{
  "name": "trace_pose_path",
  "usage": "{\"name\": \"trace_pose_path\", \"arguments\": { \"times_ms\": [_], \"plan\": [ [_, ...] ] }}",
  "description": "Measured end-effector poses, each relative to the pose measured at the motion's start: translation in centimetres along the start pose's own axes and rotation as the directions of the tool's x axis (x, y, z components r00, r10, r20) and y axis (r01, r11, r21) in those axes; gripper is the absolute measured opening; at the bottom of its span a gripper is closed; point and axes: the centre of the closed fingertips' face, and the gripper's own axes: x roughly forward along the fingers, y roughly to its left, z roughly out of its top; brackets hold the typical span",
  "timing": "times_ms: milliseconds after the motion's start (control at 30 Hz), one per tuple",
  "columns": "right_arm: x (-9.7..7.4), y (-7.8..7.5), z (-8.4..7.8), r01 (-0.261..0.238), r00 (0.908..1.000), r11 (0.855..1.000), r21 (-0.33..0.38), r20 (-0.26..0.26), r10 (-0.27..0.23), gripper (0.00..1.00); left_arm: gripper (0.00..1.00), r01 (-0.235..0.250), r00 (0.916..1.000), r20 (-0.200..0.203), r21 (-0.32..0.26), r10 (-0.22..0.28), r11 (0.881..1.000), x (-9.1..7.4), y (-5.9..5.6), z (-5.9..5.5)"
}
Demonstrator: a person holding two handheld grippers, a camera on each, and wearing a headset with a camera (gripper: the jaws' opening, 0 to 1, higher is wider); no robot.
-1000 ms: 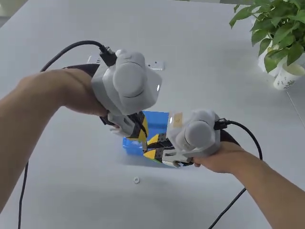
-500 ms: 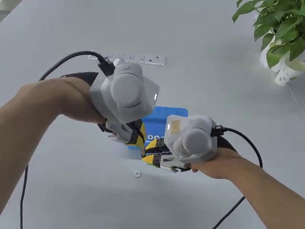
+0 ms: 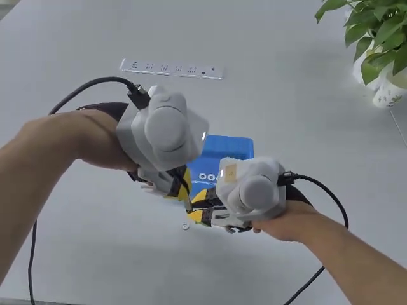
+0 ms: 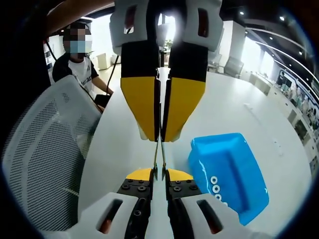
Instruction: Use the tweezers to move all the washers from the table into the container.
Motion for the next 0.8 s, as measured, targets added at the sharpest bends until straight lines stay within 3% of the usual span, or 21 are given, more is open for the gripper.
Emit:
{"name": "trace_pose_path", "arguments": {
  "times_ms": [800],
  "plan": [
    [1.7,1.5,-0.6,-0.057,0.9984,0.998,0.01,-0.004,0.057,0.11,0.05,0.029,0.9996,-0.004,-0.037,-0.029,0.999,1.3,-1.2,-1.2]
  ]
}}
